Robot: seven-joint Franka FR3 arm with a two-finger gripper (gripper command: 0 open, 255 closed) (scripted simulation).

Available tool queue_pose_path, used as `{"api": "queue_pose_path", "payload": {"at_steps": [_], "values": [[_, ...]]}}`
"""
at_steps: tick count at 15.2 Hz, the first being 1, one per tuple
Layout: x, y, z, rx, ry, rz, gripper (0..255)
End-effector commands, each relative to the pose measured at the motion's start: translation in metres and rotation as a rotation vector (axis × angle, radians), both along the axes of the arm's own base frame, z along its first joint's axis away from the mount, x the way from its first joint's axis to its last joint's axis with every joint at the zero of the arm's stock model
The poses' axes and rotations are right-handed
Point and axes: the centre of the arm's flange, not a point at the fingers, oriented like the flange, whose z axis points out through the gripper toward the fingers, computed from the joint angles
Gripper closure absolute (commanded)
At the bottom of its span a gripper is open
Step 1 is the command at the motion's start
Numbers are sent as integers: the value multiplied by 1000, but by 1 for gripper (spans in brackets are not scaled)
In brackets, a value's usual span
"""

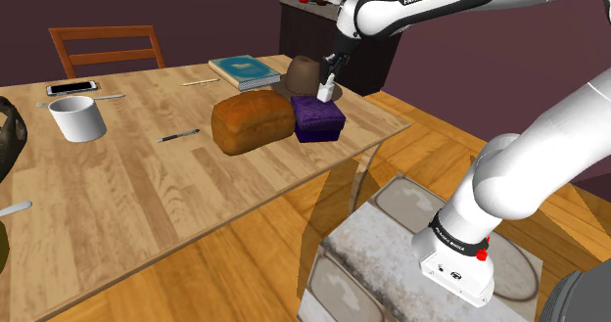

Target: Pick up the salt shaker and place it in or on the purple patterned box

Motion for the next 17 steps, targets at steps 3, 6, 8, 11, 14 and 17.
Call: {"api": "queue_pose_path", "payload": {"at_steps": [3, 6, 8, 11, 14, 17], "values": [[0, 0, 0, 0, 0, 0, 0], [-4, 1, 13, 0, 0, 0, 0], [-12, 3, 38, 0, 0, 0, 0], [-15, 4, 48, 0, 0, 0, 0], [-15, 4, 48, 0, 0, 0, 0], [-15, 4, 48, 0, 0, 0, 0]]}}
